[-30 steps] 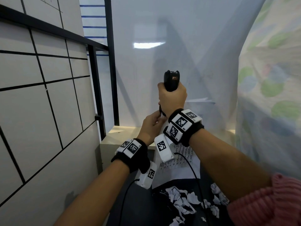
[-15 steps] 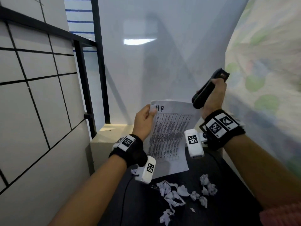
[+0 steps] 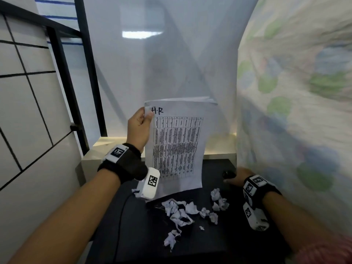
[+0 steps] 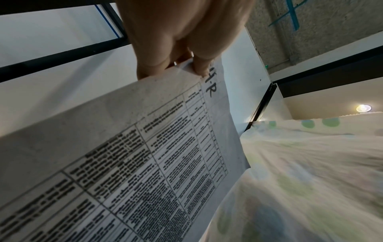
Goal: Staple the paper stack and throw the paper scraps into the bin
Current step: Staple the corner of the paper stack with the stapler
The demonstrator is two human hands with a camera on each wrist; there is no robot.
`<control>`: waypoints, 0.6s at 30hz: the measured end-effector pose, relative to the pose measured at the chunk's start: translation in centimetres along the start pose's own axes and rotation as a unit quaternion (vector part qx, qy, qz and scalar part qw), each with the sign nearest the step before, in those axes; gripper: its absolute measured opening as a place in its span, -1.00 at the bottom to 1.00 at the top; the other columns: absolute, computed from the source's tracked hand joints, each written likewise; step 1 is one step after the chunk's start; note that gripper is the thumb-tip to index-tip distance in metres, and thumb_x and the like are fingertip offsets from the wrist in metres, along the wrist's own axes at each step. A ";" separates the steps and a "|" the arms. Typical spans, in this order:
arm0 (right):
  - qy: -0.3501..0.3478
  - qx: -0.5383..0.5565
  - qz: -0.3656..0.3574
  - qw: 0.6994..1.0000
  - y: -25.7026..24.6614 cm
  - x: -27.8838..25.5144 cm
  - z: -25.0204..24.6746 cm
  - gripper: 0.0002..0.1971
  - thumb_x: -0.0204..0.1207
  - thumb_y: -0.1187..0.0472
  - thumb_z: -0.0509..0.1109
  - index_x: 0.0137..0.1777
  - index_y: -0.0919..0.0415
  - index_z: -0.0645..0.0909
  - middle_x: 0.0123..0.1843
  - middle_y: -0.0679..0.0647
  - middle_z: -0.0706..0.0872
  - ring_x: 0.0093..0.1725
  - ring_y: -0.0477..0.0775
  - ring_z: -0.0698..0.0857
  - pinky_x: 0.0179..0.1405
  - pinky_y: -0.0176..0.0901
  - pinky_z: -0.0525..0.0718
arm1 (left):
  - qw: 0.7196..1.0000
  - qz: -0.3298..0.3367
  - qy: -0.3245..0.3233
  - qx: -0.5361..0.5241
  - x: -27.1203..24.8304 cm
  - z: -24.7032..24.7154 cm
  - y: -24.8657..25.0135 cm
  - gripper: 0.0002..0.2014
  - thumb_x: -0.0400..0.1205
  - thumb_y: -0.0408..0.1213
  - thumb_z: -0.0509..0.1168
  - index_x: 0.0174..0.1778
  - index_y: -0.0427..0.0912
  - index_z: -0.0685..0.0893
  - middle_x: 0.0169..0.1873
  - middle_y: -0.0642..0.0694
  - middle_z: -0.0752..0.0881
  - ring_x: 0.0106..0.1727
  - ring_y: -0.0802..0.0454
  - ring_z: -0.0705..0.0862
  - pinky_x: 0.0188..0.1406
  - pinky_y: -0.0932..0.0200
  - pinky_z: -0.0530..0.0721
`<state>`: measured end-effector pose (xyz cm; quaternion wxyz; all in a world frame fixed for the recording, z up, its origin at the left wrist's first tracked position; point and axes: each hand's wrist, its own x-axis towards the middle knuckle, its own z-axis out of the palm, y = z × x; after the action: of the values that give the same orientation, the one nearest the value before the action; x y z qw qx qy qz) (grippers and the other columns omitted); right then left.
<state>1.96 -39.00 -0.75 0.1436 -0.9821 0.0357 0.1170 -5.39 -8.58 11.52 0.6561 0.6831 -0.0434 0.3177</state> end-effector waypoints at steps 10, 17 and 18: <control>-0.038 -0.104 -0.006 0.994 0.7 0.4 1.2 -0.49 0.29 -0.23 0.51 -0.23 0.24 0.51 -0.21 0.12 0.61 -0.12 0.14 0.61 -0.19 -0.15 0.55 | 1.000 -0.008 0.009 -0.012 -0.1 0.0 0.3 -0.76 0.71 -0.38 0.15 0.23 -0.30 0.62 0.08 -0.29 0.72 0.20 -0.30 0.70 0.32 -0.34 0.58; 0.086 0.303 -0.214 0.925 -6.0 -1.8 -3.1 -0.03 0.31 -0.07 0.56 0.61 0.13 0.08 0.55 0.20 0.34 0.52 0.18 0.39 0.47 0.02 0.40 | 1.000 0.007 -0.009 -0.016 0.2 -0.1 3.4 -0.79 0.71 -0.38 0.13 0.17 -0.20 0.63 0.09 -0.23 0.72 0.23 -0.26 0.69 0.36 -0.27 0.58; 0.087 0.327 -0.238 0.910 -6.9 -2.1 -3.5 0.07 0.25 -0.11 0.58 0.63 0.11 0.01 0.59 0.16 0.30 0.56 0.15 0.35 0.53 0.04 0.37 | 0.999 0.013 -0.013 -0.027 0.3 -0.1 4.3 -0.78 0.71 -0.39 0.13 0.20 -0.25 0.62 0.11 -0.24 0.71 0.24 -0.25 0.68 0.38 -0.26 0.57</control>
<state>1.40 -33.37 4.89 0.4768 -0.8657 -0.1507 -0.0253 -7.20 -8.92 15.39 0.6692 0.6689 -0.0695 0.3160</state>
